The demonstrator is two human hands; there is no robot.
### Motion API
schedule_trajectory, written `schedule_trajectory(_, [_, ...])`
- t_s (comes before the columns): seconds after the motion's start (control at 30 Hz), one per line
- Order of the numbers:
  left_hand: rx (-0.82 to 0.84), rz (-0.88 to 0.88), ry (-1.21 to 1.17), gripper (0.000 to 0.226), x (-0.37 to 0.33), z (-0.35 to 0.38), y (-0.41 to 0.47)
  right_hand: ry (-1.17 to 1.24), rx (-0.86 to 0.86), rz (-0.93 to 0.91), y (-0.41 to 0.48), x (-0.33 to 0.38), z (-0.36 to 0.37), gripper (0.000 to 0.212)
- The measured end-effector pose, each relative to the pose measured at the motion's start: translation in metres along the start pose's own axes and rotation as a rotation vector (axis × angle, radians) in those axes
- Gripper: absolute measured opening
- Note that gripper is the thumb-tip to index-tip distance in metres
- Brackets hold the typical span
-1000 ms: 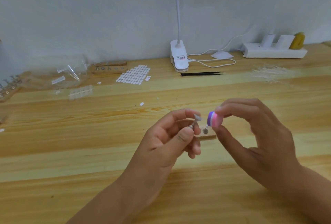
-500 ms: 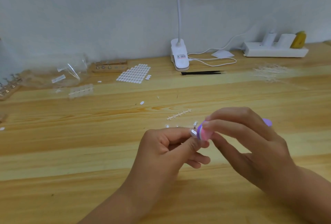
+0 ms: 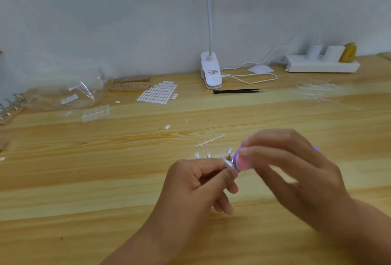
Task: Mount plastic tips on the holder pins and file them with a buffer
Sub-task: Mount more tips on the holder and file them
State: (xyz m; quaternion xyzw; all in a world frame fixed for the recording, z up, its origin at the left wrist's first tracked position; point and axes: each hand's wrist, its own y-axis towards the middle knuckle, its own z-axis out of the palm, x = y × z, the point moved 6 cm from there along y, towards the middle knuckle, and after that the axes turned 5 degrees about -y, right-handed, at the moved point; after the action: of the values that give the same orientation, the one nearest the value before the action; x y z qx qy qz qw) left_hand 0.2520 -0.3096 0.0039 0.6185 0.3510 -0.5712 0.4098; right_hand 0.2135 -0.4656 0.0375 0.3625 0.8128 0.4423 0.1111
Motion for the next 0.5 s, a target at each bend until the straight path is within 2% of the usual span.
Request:
schedule_trajectory(0.1, [0.021,0.002,0.012,0.015,-0.003,0.003,-0.001,-0.011,0.044,-0.1,-0.004,0.013,0.006,0.033])
schedule_trajectory(0.27, [0.004,-0.035,-0.026,0.015,-0.002,0.001,-0.001,-0.058,-0.002,-0.003,0.002,-0.005,-0.003,0.026])
schedule_trajectory(0.4, [0.043,-0.003,-0.026,0.019,-0.005,0.004,-0.002,0.008,0.022,-0.082,-0.004,0.012,0.005,0.025])
schedule_trajectory(0.5, [0.043,-0.001,-0.086,0.012,-0.005,0.003,-0.001,-0.042,-0.002,0.019,0.001,-0.008,-0.002,0.027])
